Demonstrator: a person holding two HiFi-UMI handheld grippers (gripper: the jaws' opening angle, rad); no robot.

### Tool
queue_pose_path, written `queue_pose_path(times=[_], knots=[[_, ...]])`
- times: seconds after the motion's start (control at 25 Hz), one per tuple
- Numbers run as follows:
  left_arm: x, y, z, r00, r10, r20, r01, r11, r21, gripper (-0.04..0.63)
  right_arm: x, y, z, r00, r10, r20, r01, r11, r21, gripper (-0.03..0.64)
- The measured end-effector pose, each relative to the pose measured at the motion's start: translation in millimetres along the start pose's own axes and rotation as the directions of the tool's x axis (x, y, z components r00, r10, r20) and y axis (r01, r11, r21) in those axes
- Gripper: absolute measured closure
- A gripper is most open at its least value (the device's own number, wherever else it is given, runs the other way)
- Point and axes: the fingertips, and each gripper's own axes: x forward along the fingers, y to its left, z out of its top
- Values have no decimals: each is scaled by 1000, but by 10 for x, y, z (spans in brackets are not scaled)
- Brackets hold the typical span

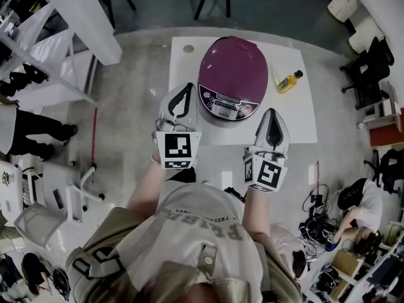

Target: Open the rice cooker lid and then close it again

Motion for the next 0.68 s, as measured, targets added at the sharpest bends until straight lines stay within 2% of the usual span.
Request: queue_pose_path(times=[0.4, 0.68], knots=[[192, 159, -119, 1000, 1, -13, -1, 1000, -6, 584, 215, 26, -93, 1000, 17, -15, -17, 1000, -11, 617], [368, 261, -289, 999, -10, -44, 9, 1000, -20, 586, 330, 14, -263, 998, 2, -65, -2, 1000, 5, 617]])
